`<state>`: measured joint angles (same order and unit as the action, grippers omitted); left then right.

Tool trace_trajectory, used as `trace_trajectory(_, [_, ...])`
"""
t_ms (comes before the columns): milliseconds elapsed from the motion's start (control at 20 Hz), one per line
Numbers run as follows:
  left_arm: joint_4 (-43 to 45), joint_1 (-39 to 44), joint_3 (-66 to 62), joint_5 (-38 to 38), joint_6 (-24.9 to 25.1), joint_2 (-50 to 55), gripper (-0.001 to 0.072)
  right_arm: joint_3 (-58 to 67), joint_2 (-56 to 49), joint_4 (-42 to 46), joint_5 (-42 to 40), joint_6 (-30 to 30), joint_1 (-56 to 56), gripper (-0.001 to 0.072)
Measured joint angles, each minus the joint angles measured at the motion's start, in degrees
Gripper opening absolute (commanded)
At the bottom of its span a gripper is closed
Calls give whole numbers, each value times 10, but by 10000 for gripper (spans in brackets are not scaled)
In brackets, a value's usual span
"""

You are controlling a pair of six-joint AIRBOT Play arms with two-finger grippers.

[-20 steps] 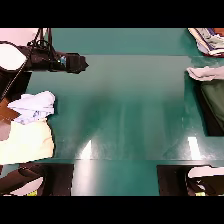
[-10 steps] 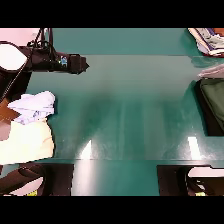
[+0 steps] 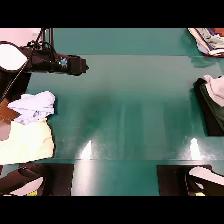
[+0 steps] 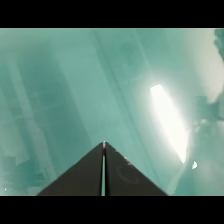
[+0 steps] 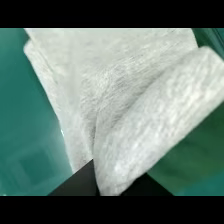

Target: Fold the shirts.

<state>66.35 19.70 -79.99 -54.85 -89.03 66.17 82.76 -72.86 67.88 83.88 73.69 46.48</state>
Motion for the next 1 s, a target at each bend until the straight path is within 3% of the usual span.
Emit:
trace_trajectory(50, [0, 0, 0, 0, 2, 0, 20, -23, 12, 6, 0, 0, 13, 376])
trace_trajectory(150, [0, 0, 0, -1, 6, 0, 20, -65, 33, 14, 0, 0, 38, 486])
trace_trajectory(350, [0, 0, 0, -3, 8, 0, 20, -104, 67, 19, -4, 0, 55, 485])
trace_trajectory(550, [0, 0, 0, -2, 9, 0, 20, -102, 105, 17, -23, 0, 1, 483])
trace_trajectory(650, [0, 0, 0, -2, 10, 0, 20, -101, 124, -5, -40, 0, -55, 476])
trace_trajectory(700, [0, 0, 0, -2, 10, 0, 20, -100, 132, -16, -49, 0, -86, 439])
trace_trajectory(950, [-2, 0, 0, 0, 9, 0, 20, -100, 149, -52, -71, 0, -268, 430])
trace_trajectory(1000, [-2, 0, 0, 0, 10, 0, 20, -100, 150, -54, -77, 0, -305, 365])
